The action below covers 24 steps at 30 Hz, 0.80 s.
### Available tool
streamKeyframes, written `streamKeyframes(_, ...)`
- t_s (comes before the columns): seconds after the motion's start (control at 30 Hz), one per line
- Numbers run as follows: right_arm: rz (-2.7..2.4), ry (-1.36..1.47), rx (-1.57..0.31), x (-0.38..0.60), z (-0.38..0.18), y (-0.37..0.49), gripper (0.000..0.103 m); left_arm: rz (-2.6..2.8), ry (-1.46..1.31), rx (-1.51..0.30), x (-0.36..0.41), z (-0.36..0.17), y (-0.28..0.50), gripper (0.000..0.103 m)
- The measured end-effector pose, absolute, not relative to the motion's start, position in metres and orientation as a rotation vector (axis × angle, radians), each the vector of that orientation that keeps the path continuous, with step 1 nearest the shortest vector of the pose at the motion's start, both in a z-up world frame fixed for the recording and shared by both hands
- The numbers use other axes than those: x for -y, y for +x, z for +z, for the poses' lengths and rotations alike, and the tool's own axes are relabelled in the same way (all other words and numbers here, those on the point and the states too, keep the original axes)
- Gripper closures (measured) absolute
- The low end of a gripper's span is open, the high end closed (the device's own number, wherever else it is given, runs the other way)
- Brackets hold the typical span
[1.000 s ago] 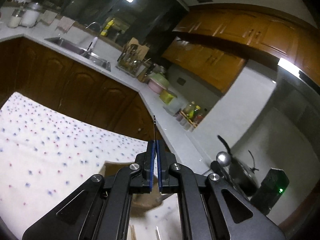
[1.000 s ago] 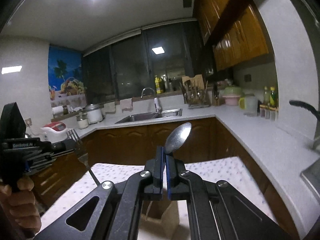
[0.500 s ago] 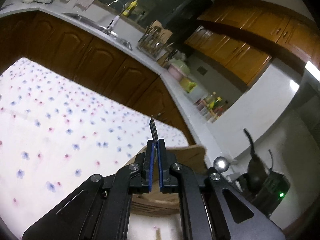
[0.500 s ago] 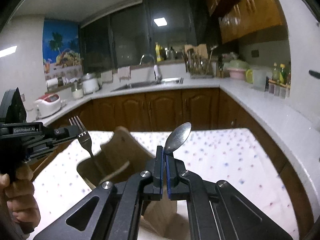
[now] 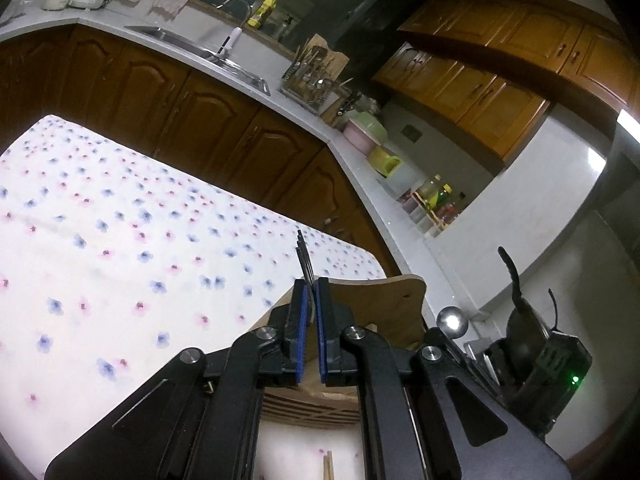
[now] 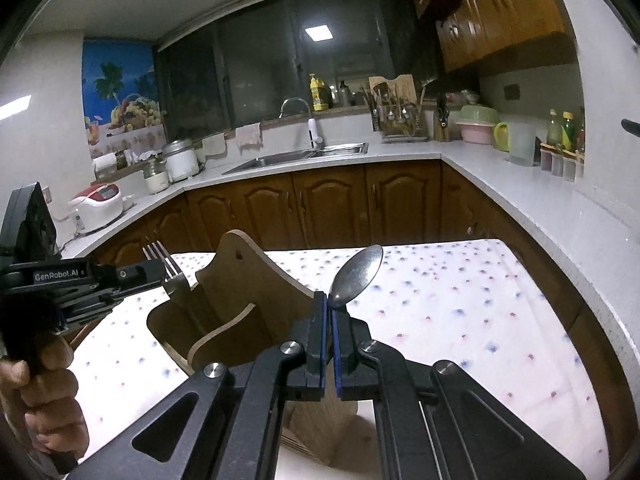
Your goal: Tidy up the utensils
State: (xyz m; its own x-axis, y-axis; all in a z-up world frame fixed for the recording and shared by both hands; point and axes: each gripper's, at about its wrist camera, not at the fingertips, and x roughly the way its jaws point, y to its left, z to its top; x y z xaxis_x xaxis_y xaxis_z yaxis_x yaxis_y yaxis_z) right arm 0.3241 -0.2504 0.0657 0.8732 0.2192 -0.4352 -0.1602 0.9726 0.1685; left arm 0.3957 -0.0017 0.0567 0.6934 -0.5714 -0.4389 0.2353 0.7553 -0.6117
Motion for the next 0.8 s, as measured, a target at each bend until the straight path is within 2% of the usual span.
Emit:
streamKeyframes(0.07, 0.209, 0.145, -0.476, 0.252, 0.067, 0.324, 0.097, -0.493, -0.558, -0.657, 0.000, 0.059, 0.393, 0.099)
streamKeyframes(0.13, 0.211, 0.153, -0.474, 0.253, 0.068, 0.322, 0.095, -0.495, -0.555, -0.653, -0.002, 0.062, 0.389, 0.094)
streamKeyframes(0.2, 0.210, 0.167, -0.470, 0.256, 0.071, 0.319, 0.092, -0.487, -0.554, -0.651, -0.005, 0.067, 0.384, 0.084)
streamKeyframes(0.23, 0.208, 0.179, -0.467, 0.258, 0.073, 0.317, 0.087, -0.481, -0.556, -0.651, -0.007, 0.068, 0.380, 0.081)
streamKeyframes(0.33, 0.201, 0.223, -0.450, 0.265, 0.079, 0.307, 0.060, -0.465, -0.566, -0.638, -0.014, 0.074, 0.364, 0.069)
streamKeyframes(0.43, 0.195, 0.269, -0.428, 0.273, 0.084, 0.292, 0.038, -0.424, -0.563, -0.628, -0.024, 0.076, 0.344, 0.050)
streamKeyframes(0.47, 0.194, 0.287, -0.422, 0.276, 0.085, 0.285, 0.027, -0.401, -0.561, -0.628, -0.028, 0.075, 0.335, 0.039)
streamKeyframes(0.5, 0.193, 0.298, -0.418, 0.278, 0.086, 0.280, 0.022, -0.384, -0.564, -0.629, -0.030, 0.074, 0.328, 0.030)
streamKeyframes(0.57, 0.193, 0.326, -0.410, 0.282, 0.086, 0.266, 0.009, -0.353, -0.573, -0.627, -0.036, 0.069, 0.312, 0.025)
streamKeyframes(0.8, 0.190, 0.351, -0.419, 0.286, 0.077, 0.213, 0.005, -0.261, -0.562, -0.687, -0.051, 0.039, 0.260, 0.024)
